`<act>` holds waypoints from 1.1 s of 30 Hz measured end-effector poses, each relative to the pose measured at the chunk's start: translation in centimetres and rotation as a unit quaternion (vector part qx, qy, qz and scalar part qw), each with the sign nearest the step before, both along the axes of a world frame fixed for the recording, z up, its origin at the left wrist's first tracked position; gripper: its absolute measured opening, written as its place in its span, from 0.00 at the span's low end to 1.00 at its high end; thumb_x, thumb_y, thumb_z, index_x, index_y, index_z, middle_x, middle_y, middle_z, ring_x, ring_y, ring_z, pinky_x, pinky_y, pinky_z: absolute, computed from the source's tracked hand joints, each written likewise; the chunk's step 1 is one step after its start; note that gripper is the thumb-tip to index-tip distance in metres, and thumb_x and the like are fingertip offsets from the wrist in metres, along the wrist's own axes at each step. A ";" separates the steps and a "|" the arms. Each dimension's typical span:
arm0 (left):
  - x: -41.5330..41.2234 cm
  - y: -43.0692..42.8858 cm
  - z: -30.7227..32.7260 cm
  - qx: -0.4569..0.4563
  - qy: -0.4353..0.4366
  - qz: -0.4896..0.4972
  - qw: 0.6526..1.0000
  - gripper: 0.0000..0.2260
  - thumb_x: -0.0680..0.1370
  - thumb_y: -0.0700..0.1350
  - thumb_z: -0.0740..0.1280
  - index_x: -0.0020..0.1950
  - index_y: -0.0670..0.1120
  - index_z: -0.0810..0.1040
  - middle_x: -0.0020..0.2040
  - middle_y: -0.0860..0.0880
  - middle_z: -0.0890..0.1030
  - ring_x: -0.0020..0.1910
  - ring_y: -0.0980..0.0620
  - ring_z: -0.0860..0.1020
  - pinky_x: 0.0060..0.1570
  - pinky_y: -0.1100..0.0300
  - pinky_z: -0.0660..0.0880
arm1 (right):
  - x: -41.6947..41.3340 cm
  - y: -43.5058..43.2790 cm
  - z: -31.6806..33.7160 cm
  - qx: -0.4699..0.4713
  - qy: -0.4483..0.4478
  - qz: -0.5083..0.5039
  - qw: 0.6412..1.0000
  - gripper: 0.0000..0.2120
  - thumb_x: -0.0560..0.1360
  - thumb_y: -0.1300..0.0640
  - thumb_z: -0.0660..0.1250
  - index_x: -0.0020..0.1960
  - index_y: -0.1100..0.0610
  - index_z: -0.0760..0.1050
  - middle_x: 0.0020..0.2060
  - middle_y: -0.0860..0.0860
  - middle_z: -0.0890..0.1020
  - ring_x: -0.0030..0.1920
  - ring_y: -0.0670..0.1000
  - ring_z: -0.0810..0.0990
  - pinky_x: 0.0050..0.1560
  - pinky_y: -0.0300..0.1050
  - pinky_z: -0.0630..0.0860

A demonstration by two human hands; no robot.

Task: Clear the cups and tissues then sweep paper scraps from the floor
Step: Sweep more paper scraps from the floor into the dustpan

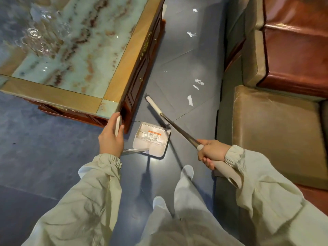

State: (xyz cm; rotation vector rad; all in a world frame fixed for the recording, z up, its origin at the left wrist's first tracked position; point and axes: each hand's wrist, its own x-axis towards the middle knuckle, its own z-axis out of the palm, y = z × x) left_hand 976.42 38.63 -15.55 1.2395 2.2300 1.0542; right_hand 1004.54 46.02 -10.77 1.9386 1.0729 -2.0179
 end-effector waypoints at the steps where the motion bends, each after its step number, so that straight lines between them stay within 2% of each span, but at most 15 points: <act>1: 0.4 1.2 0.2 0.005 0.001 -0.007 1.000 0.18 0.79 0.38 0.64 0.68 0.47 0.72 0.63 0.43 0.77 0.62 0.44 0.74 0.60 0.61 0.65 | 0.6 1.3 0.1 0.000 0.001 -0.013 1.000 0.27 0.73 0.73 0.55 0.70 0.57 0.65 0.24 0.54 0.66 0.18 0.45 0.63 0.19 0.32 0.65; 5: 2.4 6.9 0.0 0.012 0.024 -0.037 0.999 0.17 0.79 0.38 0.64 0.68 0.46 0.72 0.62 0.43 0.77 0.61 0.43 0.75 0.58 0.63 0.64 | 3.2 7.0 -0.5 0.028 -0.005 -0.052 0.998 0.28 0.73 0.73 0.55 0.72 0.58 0.63 0.25 0.54 0.65 0.18 0.46 0.63 0.19 0.33 0.65; 9: 5.1 14.2 -0.7 -0.011 0.022 -0.056 0.998 0.18 0.79 0.40 0.64 0.68 0.48 0.71 0.60 0.42 0.78 0.58 0.40 0.76 0.58 0.53 0.69 | 5.7 13.9 -2.7 0.056 -0.030 -0.081 0.995 0.29 0.74 0.72 0.55 0.72 0.54 0.63 0.25 0.53 0.66 0.16 0.46 0.63 0.19 0.32 0.64; 12: 7.1 20.6 -0.9 -0.015 0.045 -0.078 0.996 0.18 0.79 0.39 0.65 0.68 0.48 0.71 0.58 0.42 0.79 0.56 0.40 0.77 0.56 0.55 0.66 | 7.5 19.7 -4.1 0.063 -0.044 -0.106 0.991 0.28 0.74 0.72 0.54 0.72 0.55 0.63 0.26 0.54 0.66 0.15 0.45 0.63 0.19 0.32 0.63; 15: 8.5 27.2 -0.8 -0.020 0.072 -0.107 0.991 0.19 0.78 0.38 0.65 0.68 0.48 0.71 0.51 0.40 0.80 0.50 0.38 0.78 0.53 0.51 0.71 | 9.5 25.6 -5.4 0.078 -0.067 -0.123 0.987 0.31 0.75 0.71 0.53 0.75 0.52 0.59 0.27 0.55 0.68 0.14 0.45 0.63 0.18 0.31 0.63; 17: 9.1 30.0 -0.7 -0.042 0.088 -0.127 0.987 0.19 0.78 0.39 0.65 0.69 0.49 0.71 0.42 0.43 0.77 0.43 0.39 0.77 0.47 0.50 0.72 | 10.5 28.5 -6.2 0.100 -0.084 -0.117 0.985 0.32 0.76 0.70 0.52 0.77 0.51 0.54 0.28 0.55 0.70 0.12 0.45 0.63 0.17 0.31 0.62; 19: 9.9 32.7 -1.0 -0.066 0.091 -0.143 0.983 0.19 0.79 0.41 0.64 0.70 0.50 0.70 0.39 0.46 0.72 0.40 0.40 0.75 0.44 0.50 0.70 | 11.2 31.9 -7.1 0.111 -0.102 -0.094 0.984 0.30 0.78 0.69 0.51 0.77 0.52 0.52 0.27 0.55 0.70 0.12 0.45 0.63 0.17 0.31 0.62; 23: 11.4 37.2 -1.5 -0.088 0.073 -0.166 0.979 0.21 0.80 0.41 0.62 0.72 0.52 0.66 0.43 0.44 0.73 0.43 0.41 0.75 0.45 0.55 0.67 | 11.5 38.0 -8.7 0.139 -0.144 -0.024 0.979 0.29 0.77 0.68 0.54 0.77 0.57 0.55 0.32 0.52 0.72 0.19 0.48 0.67 0.20 0.37 0.65; 27: 11.2 41.6 -1.8 -0.082 0.069 -0.170 0.980 0.21 0.80 0.41 0.62 0.73 0.51 0.66 0.46 0.43 0.75 0.46 0.42 0.76 0.42 0.63 0.62 | 10.9 43.4 -10.9 0.135 -0.176 -0.005 0.975 0.30 0.77 0.66 0.56 0.77 0.52 0.55 0.40 0.56 0.78 0.26 0.50 0.70 0.19 0.34 0.66; 29: 10.6 42.9 -1.8 -0.074 0.064 -0.166 0.981 0.20 0.80 0.41 0.62 0.72 0.51 0.67 0.48 0.43 0.77 0.46 0.42 0.76 0.43 0.62 0.63 | 10.5 45.8 -12.0 0.136 -0.180 0.017 0.974 0.30 0.76 0.66 0.57 0.77 0.53 0.56 0.46 0.57 0.78 0.28 0.50 0.69 0.25 0.39 0.68; 31: 10.2 43.3 -1.9 -0.061 0.043 -0.165 0.983 0.20 0.79 0.40 0.63 0.71 0.49 0.69 0.52 0.42 0.79 0.46 0.43 0.77 0.47 0.59 0.68 | 10.0 47.0 -12.6 0.117 -0.182 0.048 0.975 0.31 0.75 0.68 0.59 0.76 0.59 0.57 0.50 0.60 0.77 0.31 0.51 0.68 0.35 0.44 0.71; 32: 10.1 43.3 -1.9 -0.055 0.030 -0.165 0.984 0.19 0.79 0.39 0.64 0.70 0.48 0.70 0.53 0.42 0.79 0.45 0.43 0.77 0.49 0.58 0.69 | 9.9 47.0 -12.6 0.104 -0.171 0.059 0.978 0.29 0.75 0.69 0.60 0.75 0.62 0.58 0.48 0.60 0.76 0.32 0.51 0.68 0.36 0.44 0.73; 33: 10.1 43.2 -1.9 -0.053 0.017 -0.161 0.985 0.19 0.78 0.38 0.64 0.69 0.47 0.71 0.52 0.42 0.79 0.45 0.43 0.77 0.49 0.58 0.70 | 9.8 46.6 -12.6 0.090 -0.143 0.054 0.984 0.28 0.75 0.70 0.60 0.74 0.64 0.59 0.44 0.58 0.75 0.33 0.50 0.68 0.34 0.41 0.74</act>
